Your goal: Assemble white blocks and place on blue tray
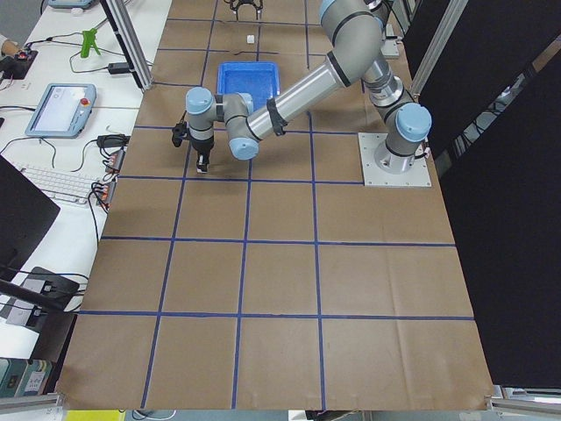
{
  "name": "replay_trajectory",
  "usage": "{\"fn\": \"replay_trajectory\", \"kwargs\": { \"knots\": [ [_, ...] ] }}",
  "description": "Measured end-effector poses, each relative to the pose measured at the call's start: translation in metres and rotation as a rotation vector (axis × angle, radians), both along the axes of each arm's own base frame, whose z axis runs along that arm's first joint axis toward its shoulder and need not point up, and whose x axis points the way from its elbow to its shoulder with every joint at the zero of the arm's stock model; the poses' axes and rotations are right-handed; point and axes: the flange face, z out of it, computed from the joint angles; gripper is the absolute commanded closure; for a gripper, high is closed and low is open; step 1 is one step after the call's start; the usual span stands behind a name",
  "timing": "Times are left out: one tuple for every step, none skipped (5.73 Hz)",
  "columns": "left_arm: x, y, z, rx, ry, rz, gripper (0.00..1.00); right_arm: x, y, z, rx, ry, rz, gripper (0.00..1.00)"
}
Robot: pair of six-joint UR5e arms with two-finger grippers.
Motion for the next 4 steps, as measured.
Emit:
{"fn": "replay_trajectory", "kwargs": {
  "knots": [
    [-0.01, 0.006, 0.024, -0.001, 0.001, -0.01, 0.96, -0.003, 0.0, -0.029, -0.012, -0.02, 0.031, 0.01],
    [-0.044, 0.019, 0.061, 0.019, 0.008, -0.052, 0.96, -0.004, 0.0, -0.045, -0.014, -0.031, 0.051, 0.01],
    [-0.11, 0.046, 0.1, 0.048, 0.012, -0.141, 0.96, -0.004, 0.001, -0.054, -0.01, -0.037, 0.059, 0.05],
    [-0.18, 0.083, 0.116, 0.078, 0.013, -0.258, 0.96, -0.003, 0.003, -0.059, -0.003, -0.042, 0.061, 0.25]
  ]
}}
